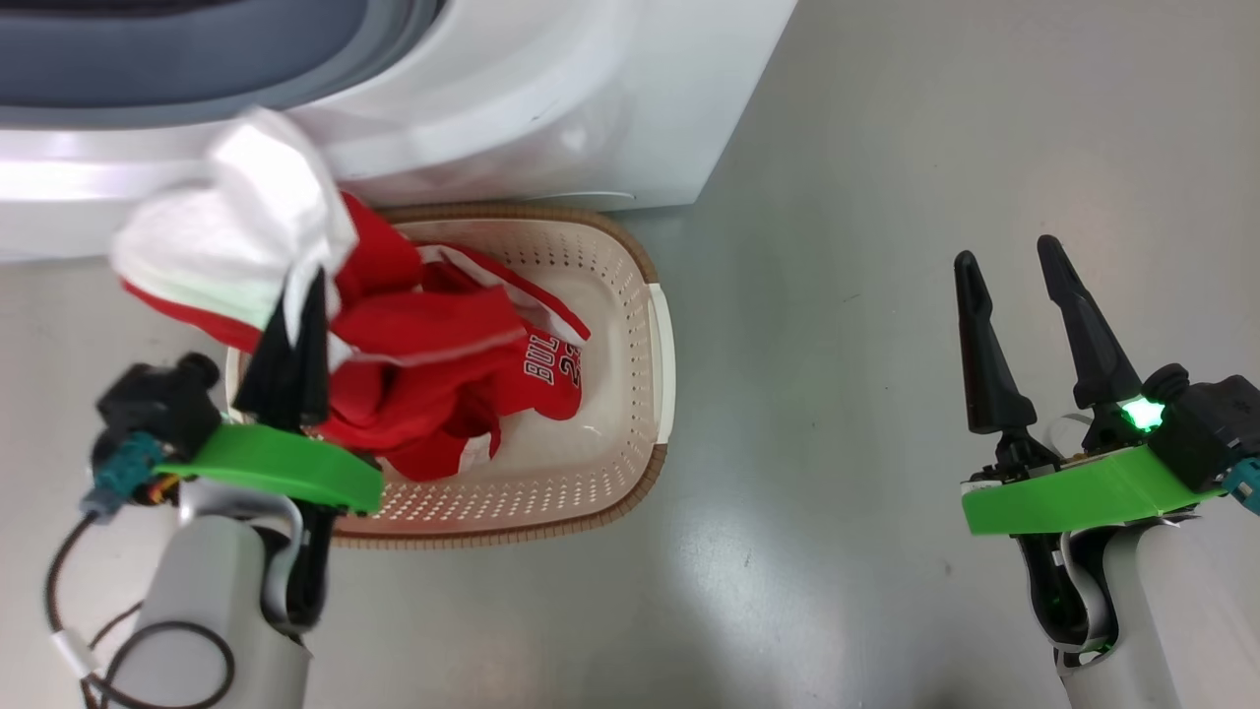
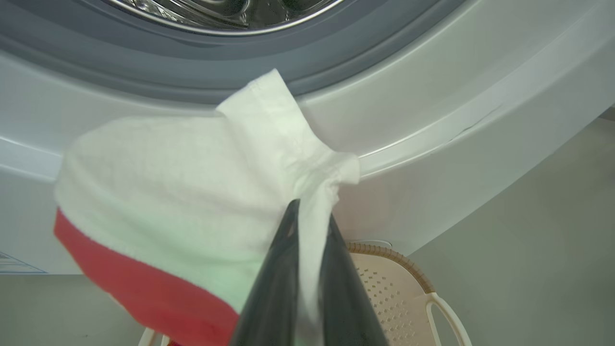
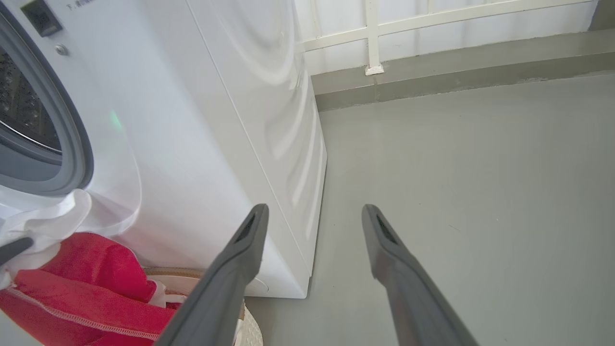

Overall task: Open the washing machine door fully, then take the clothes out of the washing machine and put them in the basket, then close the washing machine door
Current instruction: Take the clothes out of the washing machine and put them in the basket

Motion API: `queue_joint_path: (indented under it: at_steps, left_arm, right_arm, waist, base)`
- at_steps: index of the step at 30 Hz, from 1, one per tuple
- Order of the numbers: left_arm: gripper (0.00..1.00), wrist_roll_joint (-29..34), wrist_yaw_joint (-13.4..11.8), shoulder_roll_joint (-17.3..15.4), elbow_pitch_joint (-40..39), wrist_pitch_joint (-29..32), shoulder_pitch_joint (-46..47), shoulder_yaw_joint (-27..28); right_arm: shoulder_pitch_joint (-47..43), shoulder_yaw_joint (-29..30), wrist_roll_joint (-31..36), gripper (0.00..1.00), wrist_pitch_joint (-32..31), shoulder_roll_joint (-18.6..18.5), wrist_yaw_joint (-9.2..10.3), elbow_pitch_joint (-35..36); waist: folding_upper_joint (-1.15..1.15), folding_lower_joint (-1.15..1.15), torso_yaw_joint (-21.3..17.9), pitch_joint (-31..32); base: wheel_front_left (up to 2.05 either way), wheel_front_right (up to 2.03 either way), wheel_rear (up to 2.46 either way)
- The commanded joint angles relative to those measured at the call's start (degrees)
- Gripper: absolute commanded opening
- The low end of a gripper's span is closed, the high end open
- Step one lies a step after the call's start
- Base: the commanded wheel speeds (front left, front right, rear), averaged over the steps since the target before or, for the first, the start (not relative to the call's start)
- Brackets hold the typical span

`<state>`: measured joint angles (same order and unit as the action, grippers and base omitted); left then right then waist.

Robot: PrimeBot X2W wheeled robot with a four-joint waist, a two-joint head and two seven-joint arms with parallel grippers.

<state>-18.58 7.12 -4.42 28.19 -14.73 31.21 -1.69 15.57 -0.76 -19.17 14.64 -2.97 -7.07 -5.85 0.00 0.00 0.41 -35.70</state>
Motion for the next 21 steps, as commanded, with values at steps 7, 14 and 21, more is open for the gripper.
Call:
queue_joint_path:
  at_steps: [7,14,21]
  left_arm:
    - [0.0,-1.7,0.4,-1.1,3.5,-0.3,-1.7,-1.5]
    - [0.0,-2.1,0.4,-2.6,9.8,-0.3,1.1,-6.6]
    - [0.0,-4.6,0.4,-4.0,16.5,-0.3,4.8,-12.8]
  right_arm:
    - [-0.2,-1.3,-0.1,1.0,0.4,0.1,-0.42,1.5]
    - [0.4,-1.3,-0.2,1.0,0.4,0.1,-0.42,1.9]
    - [1.2,-1.7,-0.5,1.0,0.4,0.1,-0.42,2.3]
  waist:
    - [0.0,0.0,-0.2,-1.3]
    - [0.0,0.0,-1.1,-3.7]
    - [0.0,0.0,-2.1,-5.7]
  base:
    - [0.0,0.0,0.0]
    - [0.0,0.0,0.0]
    - [0.0,0.0,0.0]
